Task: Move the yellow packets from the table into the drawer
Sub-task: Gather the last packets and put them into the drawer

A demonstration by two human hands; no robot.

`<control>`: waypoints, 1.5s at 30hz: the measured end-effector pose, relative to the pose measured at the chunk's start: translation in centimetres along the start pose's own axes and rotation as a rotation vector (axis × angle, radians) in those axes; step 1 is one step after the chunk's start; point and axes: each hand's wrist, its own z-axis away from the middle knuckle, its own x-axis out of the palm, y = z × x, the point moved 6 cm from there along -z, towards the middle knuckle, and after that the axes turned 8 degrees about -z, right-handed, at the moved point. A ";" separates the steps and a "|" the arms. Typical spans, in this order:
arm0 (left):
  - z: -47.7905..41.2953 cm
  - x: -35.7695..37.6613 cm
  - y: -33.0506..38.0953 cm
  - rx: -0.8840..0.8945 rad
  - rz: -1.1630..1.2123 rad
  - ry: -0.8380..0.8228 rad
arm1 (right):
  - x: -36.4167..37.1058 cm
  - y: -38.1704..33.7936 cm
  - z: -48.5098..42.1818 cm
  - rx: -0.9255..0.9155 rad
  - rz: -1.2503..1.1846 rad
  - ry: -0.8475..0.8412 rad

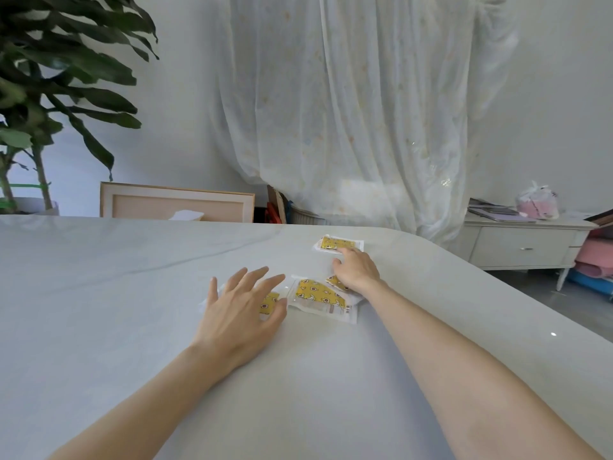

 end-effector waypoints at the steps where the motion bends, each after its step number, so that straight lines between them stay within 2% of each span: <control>1: -0.3 0.2 0.0 0.014 0.000 -0.011 | 0.5 0.4 -0.7 0.018 0.013 -0.034; 7: -3.4 1.1 -0.4 0.090 0.090 0.004 | 2.5 1.6 -4.6 0.122 0.004 -0.150; 12: -3.9 3.8 -0.8 0.144 -0.025 -0.266 | 3.1 1.7 -4.9 0.158 0.110 -0.205; 16: -3.8 4.2 -1.1 0.136 -0.113 -0.339 | 3.2 0.7 -3.1 0.113 0.117 -0.234; 26: -0.2 2.0 -1.2 0.030 -0.037 -0.319 | 2.9 -1.9 4.3 -0.020 0.084 -0.259; 32: 4.3 -0.5 -2.8 -0.043 -0.004 -0.273 | 2.7 -5.5 10.7 -0.084 0.039 -0.154; 37: 8.0 -2.6 -4.1 -0.057 -0.046 -0.261 | 2.4 -8.6 15.6 -0.209 0.055 -0.062; 45: 14.2 -5.4 -6.8 -0.098 -0.096 -0.311 | 3.4 -12.8 21.6 -0.208 0.047 -0.151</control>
